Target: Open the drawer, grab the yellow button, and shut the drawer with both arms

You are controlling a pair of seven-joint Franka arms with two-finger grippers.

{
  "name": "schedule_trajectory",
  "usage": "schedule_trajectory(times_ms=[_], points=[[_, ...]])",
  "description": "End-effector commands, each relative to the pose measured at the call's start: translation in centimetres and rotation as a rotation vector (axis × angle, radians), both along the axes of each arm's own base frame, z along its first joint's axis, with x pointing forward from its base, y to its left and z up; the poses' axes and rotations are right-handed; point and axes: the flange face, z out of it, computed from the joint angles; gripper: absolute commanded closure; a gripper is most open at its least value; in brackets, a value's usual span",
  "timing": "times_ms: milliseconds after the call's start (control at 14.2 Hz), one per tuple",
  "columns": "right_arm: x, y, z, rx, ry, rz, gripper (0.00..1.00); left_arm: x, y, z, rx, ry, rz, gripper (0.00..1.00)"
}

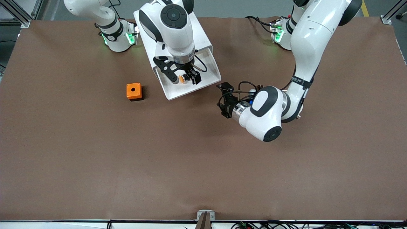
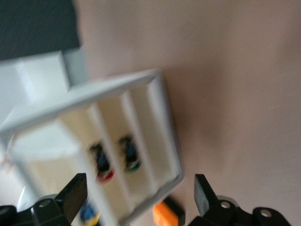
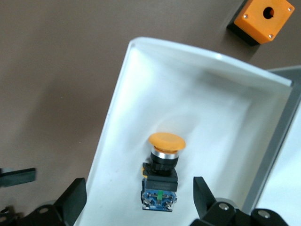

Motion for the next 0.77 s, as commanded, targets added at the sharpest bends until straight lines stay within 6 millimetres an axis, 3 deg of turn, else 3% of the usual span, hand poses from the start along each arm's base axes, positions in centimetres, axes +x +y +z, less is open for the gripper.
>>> schedule_trajectory(times_ms=[0,211,422,703], points=[[-1.3,0.3,-1.0,-0.027,0.001,-0.033,0.0,-0.2,0.4,2.4,0.032,-0.169,-0.19,0.0],[-1.9,0.3,-1.9,-0.045,0.008,-0.031,0.0,0.9,2.4,4.6,-0.015,-0.299,-0.338,0.0],[-1.8,0.4,-2.6,-0.044,0.004,-0.034,0.0,1.1,3.3,7.3,-0.087,-0.474,-0.678,0.0],[-2.0,0.9,-3.5,-0.049,0.01,-0.027,0.0,0.7,3.4,8.1,-0.147,-0.532,-0.891,0.0]])
